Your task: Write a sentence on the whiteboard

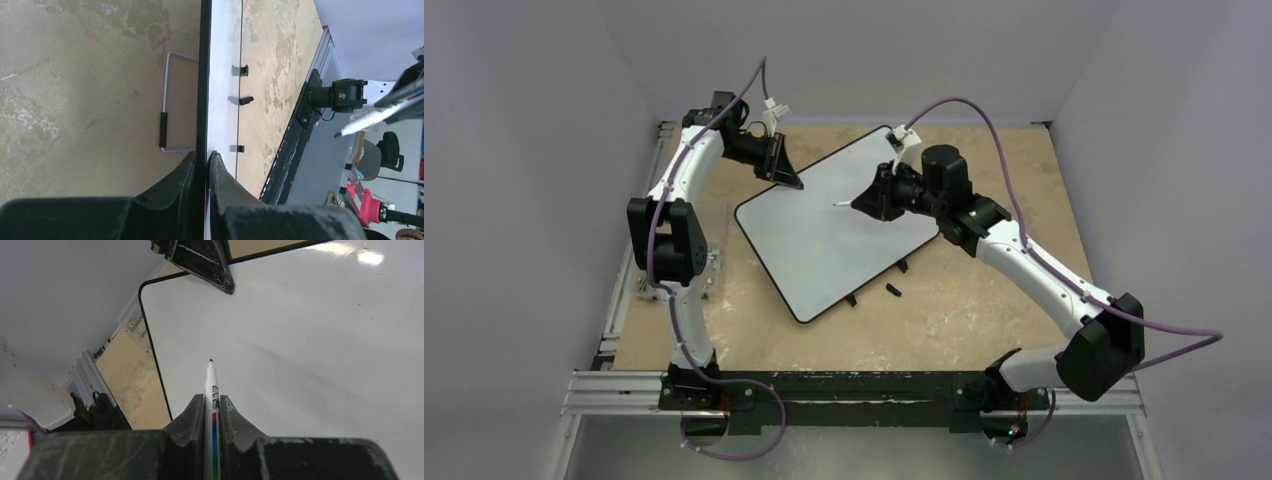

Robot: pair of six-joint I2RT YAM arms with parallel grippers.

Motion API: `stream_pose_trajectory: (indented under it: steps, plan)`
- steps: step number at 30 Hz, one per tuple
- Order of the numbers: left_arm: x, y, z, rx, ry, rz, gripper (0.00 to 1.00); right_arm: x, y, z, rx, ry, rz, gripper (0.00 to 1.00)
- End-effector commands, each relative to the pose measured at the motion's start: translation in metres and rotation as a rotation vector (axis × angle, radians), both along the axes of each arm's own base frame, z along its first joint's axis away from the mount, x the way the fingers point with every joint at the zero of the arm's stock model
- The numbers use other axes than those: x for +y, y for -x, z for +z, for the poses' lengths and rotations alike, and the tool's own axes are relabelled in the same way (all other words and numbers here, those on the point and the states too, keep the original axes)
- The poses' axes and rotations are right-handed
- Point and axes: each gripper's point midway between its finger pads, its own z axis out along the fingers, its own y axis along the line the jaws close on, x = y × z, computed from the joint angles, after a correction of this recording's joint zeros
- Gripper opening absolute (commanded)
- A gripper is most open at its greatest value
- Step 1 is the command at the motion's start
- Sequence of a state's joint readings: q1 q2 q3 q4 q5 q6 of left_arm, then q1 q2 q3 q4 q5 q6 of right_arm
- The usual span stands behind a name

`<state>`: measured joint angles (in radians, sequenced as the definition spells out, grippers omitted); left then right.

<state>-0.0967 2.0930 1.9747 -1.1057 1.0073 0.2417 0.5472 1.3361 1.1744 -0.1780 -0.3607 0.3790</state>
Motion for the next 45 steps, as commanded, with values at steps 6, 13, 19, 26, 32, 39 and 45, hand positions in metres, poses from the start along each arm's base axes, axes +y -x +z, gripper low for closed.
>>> stream_pose_trajectory:
  steps: [6,13,19,26,32,39,45]
  plan:
    - [0.012,-0.006,0.000,-0.111,-0.122,0.031,0.00,0.041,-0.011,0.047,-0.149,-0.056,0.071,0.00]
    - [0.015,-0.006,-0.001,-0.114,-0.149,0.019,0.00,0.076,-0.003,0.046,-0.192,-0.069,0.160,0.00]
    - [0.016,-0.006,0.001,-0.115,-0.163,0.023,0.00,0.108,0.003,0.053,-0.245,-0.063,0.228,0.00]
    - [0.017,-0.006,0.001,-0.124,-0.195,0.030,0.00,0.139,0.000,0.049,-0.255,-0.064,0.248,0.00]
    - [0.018,-0.005,0.003,-0.140,-0.214,0.030,0.00,0.159,0.001,0.031,-0.233,-0.038,0.263,0.00]
    - [0.018,-0.005,0.007,-0.158,-0.218,0.033,0.00,0.179,-0.002,0.017,-0.217,-0.020,0.263,0.00]
    - [0.017,-0.004,0.008,-0.159,-0.220,0.031,0.00,0.187,-0.011,0.011,-0.209,-0.015,0.247,0.00]
